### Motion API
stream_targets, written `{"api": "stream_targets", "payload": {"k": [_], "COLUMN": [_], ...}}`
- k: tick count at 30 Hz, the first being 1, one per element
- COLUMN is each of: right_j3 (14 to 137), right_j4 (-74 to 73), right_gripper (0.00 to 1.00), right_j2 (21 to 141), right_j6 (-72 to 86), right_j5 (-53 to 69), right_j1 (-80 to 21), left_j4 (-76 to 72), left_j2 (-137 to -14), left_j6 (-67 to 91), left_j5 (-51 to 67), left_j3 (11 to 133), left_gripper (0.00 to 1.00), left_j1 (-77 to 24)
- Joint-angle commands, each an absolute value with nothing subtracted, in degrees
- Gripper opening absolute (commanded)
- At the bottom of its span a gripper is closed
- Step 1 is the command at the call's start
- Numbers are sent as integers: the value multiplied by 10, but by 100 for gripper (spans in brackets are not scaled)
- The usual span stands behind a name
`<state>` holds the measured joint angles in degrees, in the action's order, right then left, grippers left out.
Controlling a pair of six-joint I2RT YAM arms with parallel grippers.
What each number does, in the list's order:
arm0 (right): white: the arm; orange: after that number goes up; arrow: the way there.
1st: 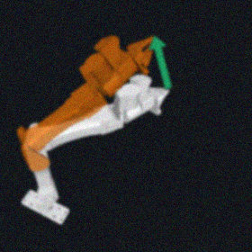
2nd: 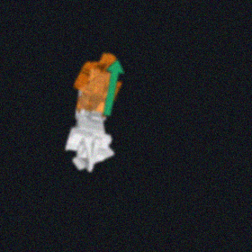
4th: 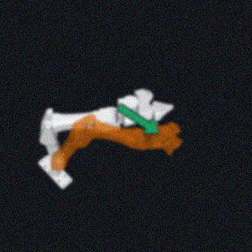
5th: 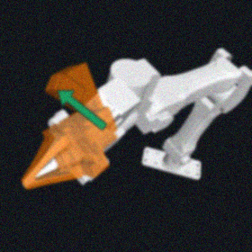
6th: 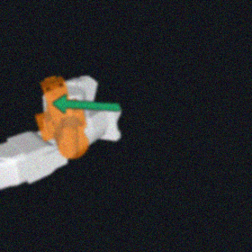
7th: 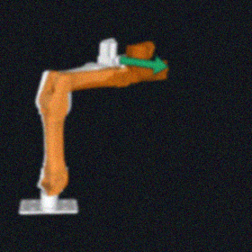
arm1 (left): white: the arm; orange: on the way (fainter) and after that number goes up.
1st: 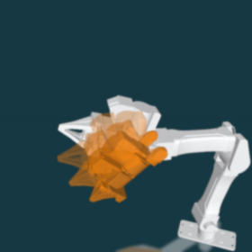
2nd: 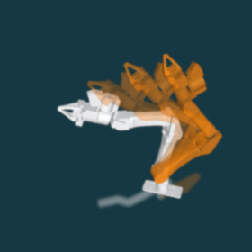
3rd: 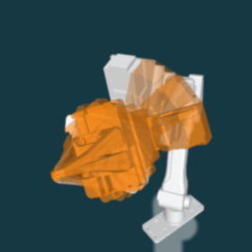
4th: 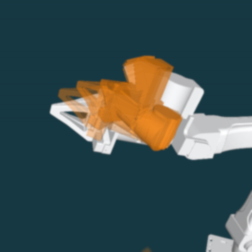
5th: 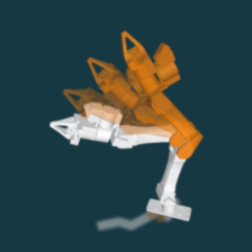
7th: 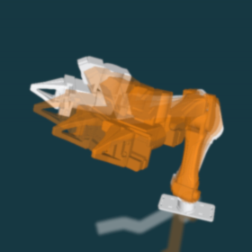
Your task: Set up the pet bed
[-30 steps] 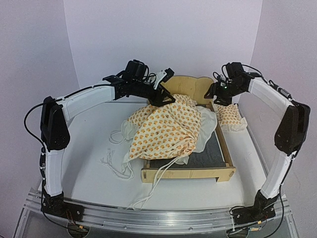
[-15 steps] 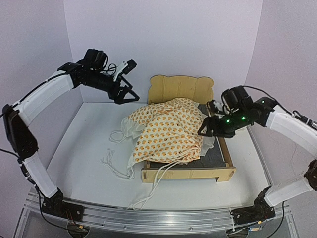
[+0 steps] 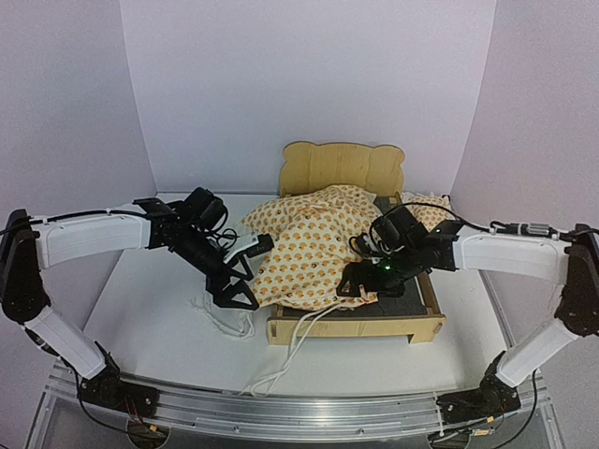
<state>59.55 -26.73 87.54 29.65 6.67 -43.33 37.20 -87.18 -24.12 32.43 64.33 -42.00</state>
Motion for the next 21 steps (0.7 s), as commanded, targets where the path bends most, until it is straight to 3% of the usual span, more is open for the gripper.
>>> {"api": "stream_targets", "payload": {"k": [1, 3, 4, 7, 8, 12, 15, 21], "right_j3": [622, 632, 640, 672, 689, 798, 932, 1127], "right_j4": [-230, -230, -231, -245, -256, -337, -407, -466], "right_gripper": [87, 77, 66, 13, 3, 0, 0, 0], "right_j2": [916, 920, 922, 919, 914, 895, 904, 925], "right_j6": [321, 318, 314, 303, 294, 241, 193, 127], "right_j5": [21, 17, 19, 19, 14, -37, -68, -105], "right_j1": [-432, -432, -432, -432, -432, -432, -433, -433], "left_j4": [261, 250, 247, 250, 253, 241, 226, 260], "left_j2": [-897, -914, -921, -942, -947, -959, -963, -979], "left_j6": [-220, -221, -222, -228, -227, -221, -208, -208], "left_j5": [304, 304, 303, 299, 298, 290, 263, 222], "left_j3": [642, 645, 645, 635, 633, 628, 655, 789], "left_gripper": [99, 99, 97, 86, 80, 48, 2, 0], "left_j1": [-427, -429, -430, -431, -431, -431, -431, -423]}}
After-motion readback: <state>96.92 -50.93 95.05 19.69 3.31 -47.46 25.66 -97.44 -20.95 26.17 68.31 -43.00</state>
